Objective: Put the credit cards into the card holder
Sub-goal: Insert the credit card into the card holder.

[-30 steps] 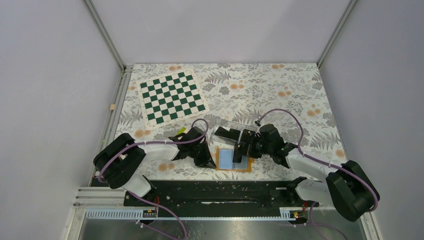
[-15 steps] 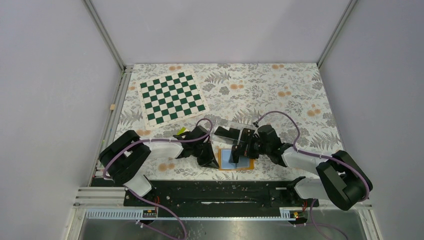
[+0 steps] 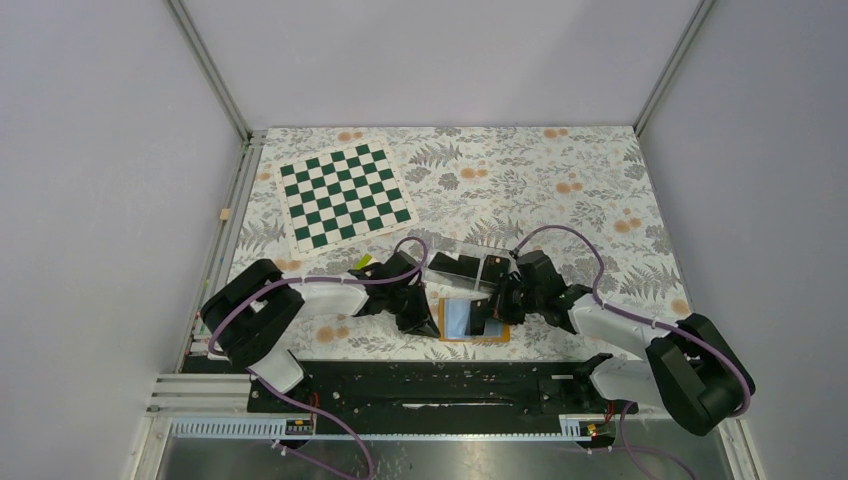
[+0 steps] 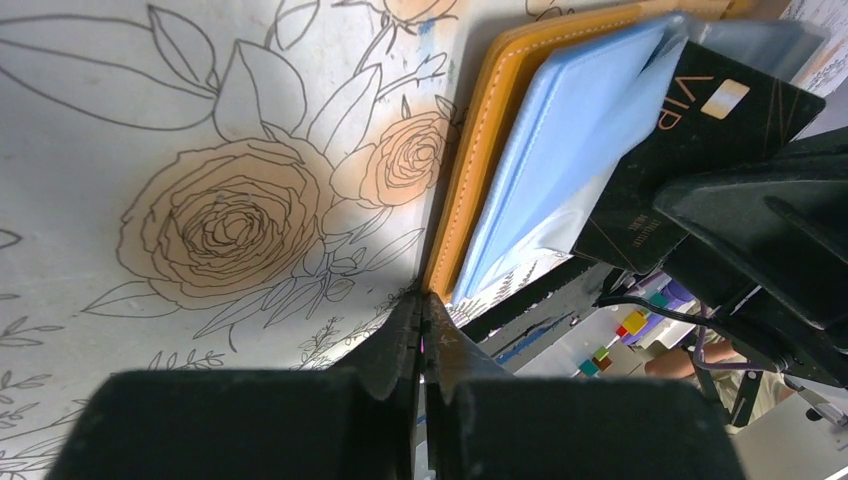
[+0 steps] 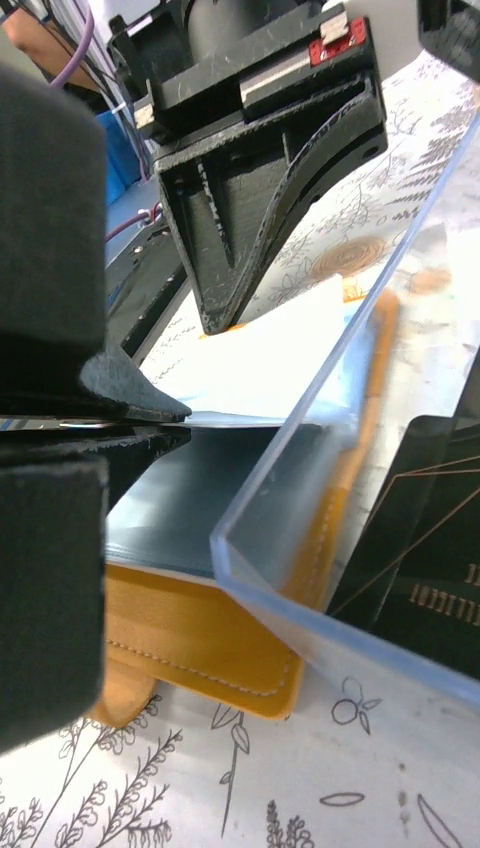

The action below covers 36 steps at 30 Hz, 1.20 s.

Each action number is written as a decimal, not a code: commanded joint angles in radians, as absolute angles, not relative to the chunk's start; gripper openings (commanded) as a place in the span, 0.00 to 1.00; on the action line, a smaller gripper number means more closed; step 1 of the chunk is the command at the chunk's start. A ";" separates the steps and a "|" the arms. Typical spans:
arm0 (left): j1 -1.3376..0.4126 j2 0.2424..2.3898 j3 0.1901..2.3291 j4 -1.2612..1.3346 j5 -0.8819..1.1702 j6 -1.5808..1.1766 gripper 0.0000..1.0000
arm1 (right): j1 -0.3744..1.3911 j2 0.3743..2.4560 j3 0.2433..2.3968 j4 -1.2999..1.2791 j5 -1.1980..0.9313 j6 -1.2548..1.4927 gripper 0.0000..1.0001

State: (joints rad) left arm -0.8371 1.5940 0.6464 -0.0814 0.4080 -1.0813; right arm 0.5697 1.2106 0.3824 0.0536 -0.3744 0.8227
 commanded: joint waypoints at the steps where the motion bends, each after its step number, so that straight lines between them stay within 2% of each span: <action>1: -0.849 1.648 0.652 -0.114 0.339 -1.056 0.00 | 0.577 1.217 0.406 -0.081 -0.358 0.772 0.00; 11: -0.848 1.677 0.683 -0.135 0.350 -1.030 0.00 | 0.575 1.398 0.443 0.072 -0.525 0.735 0.00; 22: -0.848 1.711 0.734 -0.184 0.346 -0.995 0.00 | 0.577 1.413 0.563 -0.294 -0.416 0.593 0.00; 27: -0.848 1.717 0.761 -0.222 0.335 -0.969 0.00 | 0.576 1.391 0.563 -0.331 -0.442 0.596 0.00; 36: -0.848 1.737 0.810 -0.274 0.324 -0.928 0.00 | 0.576 1.472 0.604 -0.364 -0.487 0.553 0.00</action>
State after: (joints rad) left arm -0.8452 1.6928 0.7937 -0.2432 0.4599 -0.9771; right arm 0.5629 1.4265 0.6147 -0.2283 -0.4881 0.6022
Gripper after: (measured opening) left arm 0.009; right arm 0.022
